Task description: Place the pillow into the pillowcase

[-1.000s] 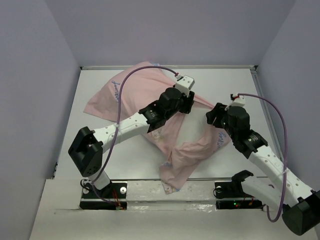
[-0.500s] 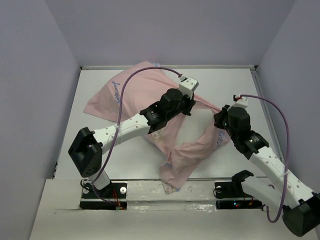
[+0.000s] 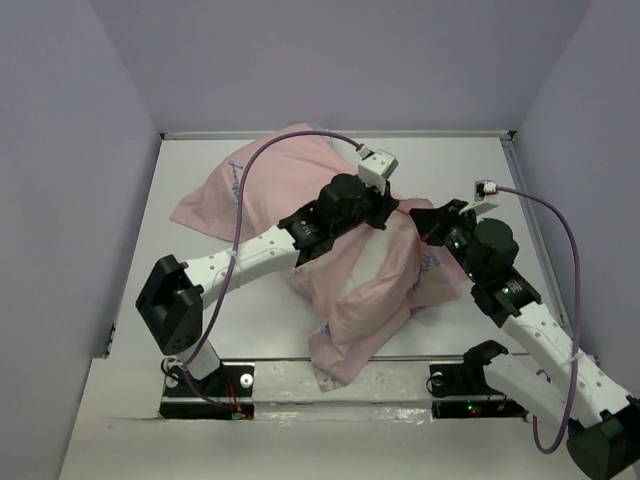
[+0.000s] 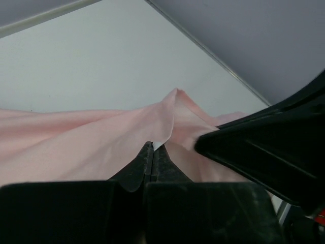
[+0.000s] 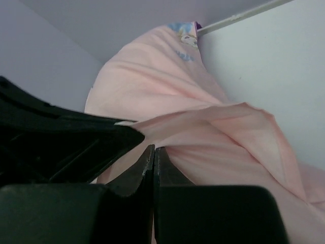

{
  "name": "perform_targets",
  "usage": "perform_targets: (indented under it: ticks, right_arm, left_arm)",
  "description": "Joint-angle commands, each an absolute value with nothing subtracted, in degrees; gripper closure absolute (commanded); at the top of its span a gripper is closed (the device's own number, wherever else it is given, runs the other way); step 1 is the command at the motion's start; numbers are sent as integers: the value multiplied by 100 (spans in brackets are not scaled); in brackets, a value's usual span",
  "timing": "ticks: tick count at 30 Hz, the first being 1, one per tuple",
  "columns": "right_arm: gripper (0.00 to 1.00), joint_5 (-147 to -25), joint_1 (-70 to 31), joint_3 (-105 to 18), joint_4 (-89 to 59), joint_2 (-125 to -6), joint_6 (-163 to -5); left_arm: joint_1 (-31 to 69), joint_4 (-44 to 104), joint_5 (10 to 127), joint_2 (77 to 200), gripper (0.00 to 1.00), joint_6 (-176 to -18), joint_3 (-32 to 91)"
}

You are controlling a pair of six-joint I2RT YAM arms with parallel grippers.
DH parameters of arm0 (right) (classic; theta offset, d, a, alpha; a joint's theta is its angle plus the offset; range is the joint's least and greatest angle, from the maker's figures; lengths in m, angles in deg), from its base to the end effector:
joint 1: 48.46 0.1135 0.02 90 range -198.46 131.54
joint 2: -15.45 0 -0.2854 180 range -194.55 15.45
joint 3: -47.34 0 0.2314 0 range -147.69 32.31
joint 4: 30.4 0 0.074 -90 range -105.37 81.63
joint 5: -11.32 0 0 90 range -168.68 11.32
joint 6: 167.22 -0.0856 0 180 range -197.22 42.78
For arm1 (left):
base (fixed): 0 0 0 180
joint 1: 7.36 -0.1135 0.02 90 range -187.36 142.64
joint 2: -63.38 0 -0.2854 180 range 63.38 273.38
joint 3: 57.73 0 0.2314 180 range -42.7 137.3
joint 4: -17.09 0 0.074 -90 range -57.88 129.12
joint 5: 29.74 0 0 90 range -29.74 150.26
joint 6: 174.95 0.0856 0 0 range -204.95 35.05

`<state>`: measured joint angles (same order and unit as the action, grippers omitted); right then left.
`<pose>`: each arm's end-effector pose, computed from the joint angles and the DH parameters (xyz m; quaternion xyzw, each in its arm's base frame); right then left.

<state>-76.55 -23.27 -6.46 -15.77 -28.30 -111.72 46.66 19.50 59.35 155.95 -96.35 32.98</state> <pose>0.1830 0.0826 0.3385 0.0722 0.7312 0.3256 0.5950 0.2497 -0.3417 0.3792 0.2613 0.6848 -0.3627 0.5755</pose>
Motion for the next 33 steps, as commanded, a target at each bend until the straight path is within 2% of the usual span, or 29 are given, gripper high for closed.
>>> perform_targets:
  ticks: [1, 5, 9, 11, 12, 14, 15, 17, 19, 23, 26, 31, 33]
  right_arm:
    - [100, -7683, -2315, -215, -4462, -3393, -11836]
    - [100, -7439, -2315, -136, -4884, -4587, -11633]
    - [100, -5895, -2315, -74, -5104, -4836, -11790]
    - [100, -5663, -2315, -91, -5245, -4958, -11992]
    - [93, -5845, -2315, -170, -5229, -5116, -11993]
    - [64, -6467, -2315, -415, -4906, -5292, -11705]
    - [38, -7149, -2315, -773, -4564, -5354, -11590]
    - [22, -7681, -2315, -1057, -3579, -5241, -11266]
    - [19, -8085, -2315, -1172, -2806, -4952, -11036]
    - [16, -8211, -2315, -1269, -1007, -3636, -10571]
    - [15, -8579, -2315, -1487, -302, -3159, -10403]
    - [15, -9168, -2315, -1779, 640, -2841, -10271]
    - [21, -9108, -2315, -1718, 809, -2701, -10262]
  left_arm:
    - [4617, 1077, 6473, 14874, 100, -10243, 3096]
    - [4538, 847, 7027, 14635, 100, -10595, 2928]
    - [4538, 821, 7344, 14486, 100, -10789, 2824]
    - [4529, 813, 7336, 14442, 100, -10833, 2753]
    - [4512, 812, 7336, 14424, 100, -10851, 2700]
    - [4485, 813, 7257, 14415, 100, -10868, 2647]
    - [4450, 812, 7213, 14424, 100, -10877, 2604]
    - [4380, 795, 7143, 14467, 100, -10912, 2577]
    - [4301, 795, 7072, 14520, 100, -10947, 2542]
    - [4239, 637, 7054, 14660, 100, -11035, 2454]
    - [4178, 470, 7081, 14775, 100, -11132, 2445]
    - [4090, 399, 7081, 14889, 100, -11141, 2638]
    - [4081, 399, 7125, 14916, 100, -11115, 2717]
